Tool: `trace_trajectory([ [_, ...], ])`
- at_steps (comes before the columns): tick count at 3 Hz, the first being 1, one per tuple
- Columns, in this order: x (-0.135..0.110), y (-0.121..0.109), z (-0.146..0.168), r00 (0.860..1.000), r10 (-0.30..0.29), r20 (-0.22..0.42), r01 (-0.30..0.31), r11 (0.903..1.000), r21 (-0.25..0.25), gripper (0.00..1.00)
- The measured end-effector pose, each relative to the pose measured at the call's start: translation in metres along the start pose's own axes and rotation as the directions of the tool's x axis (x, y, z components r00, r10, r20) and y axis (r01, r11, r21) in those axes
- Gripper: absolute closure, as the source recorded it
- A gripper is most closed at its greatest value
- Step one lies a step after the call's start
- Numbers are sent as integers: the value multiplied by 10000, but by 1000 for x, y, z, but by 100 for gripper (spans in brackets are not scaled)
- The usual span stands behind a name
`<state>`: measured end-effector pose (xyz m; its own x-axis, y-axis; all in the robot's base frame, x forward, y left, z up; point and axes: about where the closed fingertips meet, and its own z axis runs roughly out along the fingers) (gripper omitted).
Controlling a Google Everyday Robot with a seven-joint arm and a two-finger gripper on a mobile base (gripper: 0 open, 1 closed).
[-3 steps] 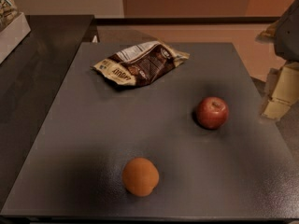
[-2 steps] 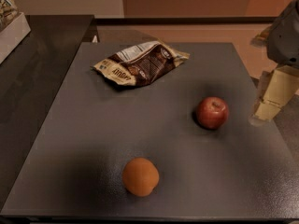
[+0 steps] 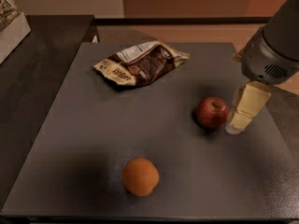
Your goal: Move apple near brown chip bag
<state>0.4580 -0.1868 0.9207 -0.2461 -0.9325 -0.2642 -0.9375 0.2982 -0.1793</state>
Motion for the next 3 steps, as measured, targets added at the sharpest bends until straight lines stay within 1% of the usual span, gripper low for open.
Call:
trace_trajectory([
  [2,4,10,47,9995,259,-166,-266,9985,-483,0],
  [3,4,15,63,9991,349,-245,-365,9972,-646,0],
])
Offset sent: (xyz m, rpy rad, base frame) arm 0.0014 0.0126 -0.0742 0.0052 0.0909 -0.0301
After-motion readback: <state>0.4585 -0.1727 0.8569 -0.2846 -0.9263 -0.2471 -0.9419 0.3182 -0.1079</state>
